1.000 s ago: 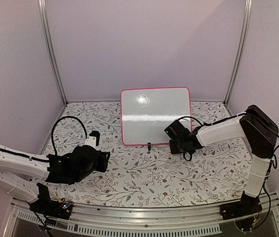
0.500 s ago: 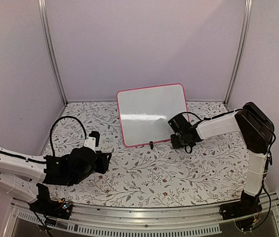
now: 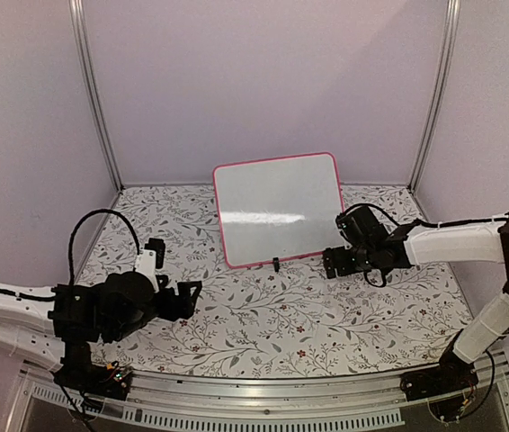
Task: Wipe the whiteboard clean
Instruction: Reset both arms
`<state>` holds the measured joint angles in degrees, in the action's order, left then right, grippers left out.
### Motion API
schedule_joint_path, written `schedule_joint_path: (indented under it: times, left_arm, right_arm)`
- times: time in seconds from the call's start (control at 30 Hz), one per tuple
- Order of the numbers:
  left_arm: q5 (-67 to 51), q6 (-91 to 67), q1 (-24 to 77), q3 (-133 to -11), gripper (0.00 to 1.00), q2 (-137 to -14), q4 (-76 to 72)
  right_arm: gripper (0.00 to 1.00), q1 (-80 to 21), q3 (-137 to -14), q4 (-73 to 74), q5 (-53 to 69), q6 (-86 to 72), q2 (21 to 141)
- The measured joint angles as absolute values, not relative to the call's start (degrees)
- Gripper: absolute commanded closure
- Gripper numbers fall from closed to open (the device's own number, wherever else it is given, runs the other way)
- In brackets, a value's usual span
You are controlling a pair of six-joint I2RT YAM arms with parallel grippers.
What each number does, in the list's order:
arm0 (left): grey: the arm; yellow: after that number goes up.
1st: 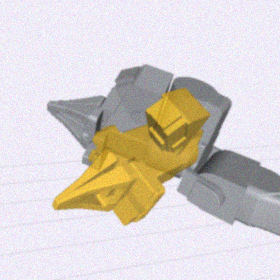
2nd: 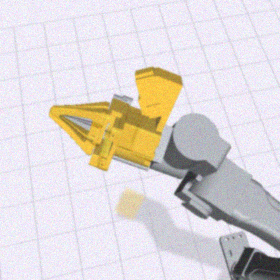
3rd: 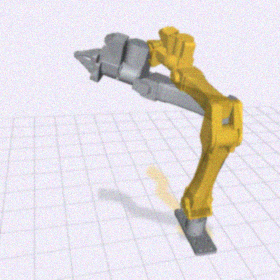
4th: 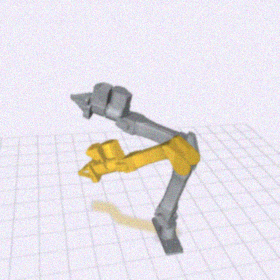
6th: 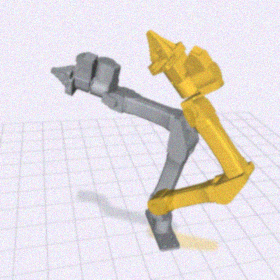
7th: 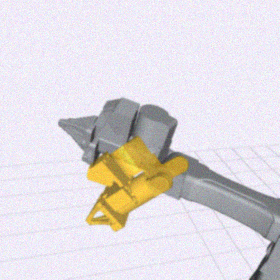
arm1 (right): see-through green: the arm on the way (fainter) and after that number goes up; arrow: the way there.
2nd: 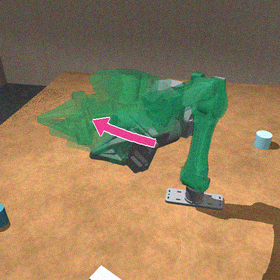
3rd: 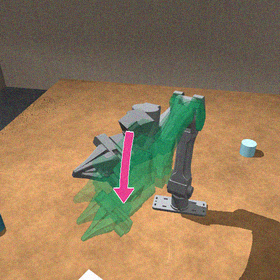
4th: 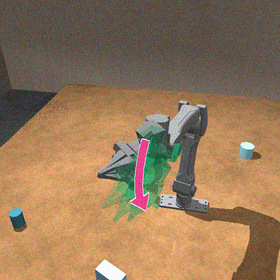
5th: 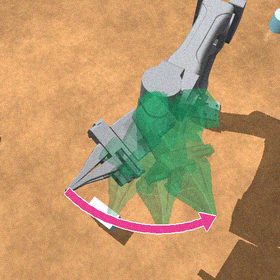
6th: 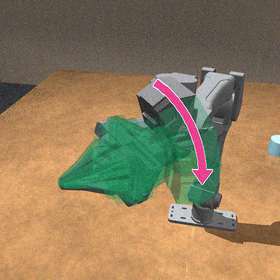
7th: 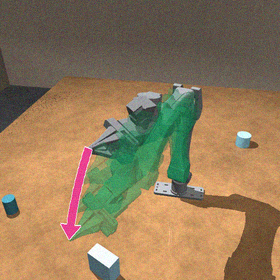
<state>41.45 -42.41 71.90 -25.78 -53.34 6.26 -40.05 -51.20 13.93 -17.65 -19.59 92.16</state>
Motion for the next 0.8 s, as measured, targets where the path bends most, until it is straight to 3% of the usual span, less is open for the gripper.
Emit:
schedule_joint_path:
  times: [0.3, 0.57, 0.8]
  left_arm:
    - [43.33, -46.11, 74.15, -30.15, 0.0, -46.24, 19.33]
    - [46.68, -47.62, 74.74, -32.21, 0.0, -36.97, 31.57]
    - [48.36, -47.86, 75.18, -32.08, 0.0, -26.24, 33.65]
  right_arm:
    - [0.01, -40.07, -41.25, 17.08, -19.14, -21.85, 64.29]
    - [0.01, -40.05, -40.34, 26.06, -24.77, -28.14, 51.86]
    - [0.01, -40.05, -39.94, 29.95, -26.83, -30.09, 44.14]
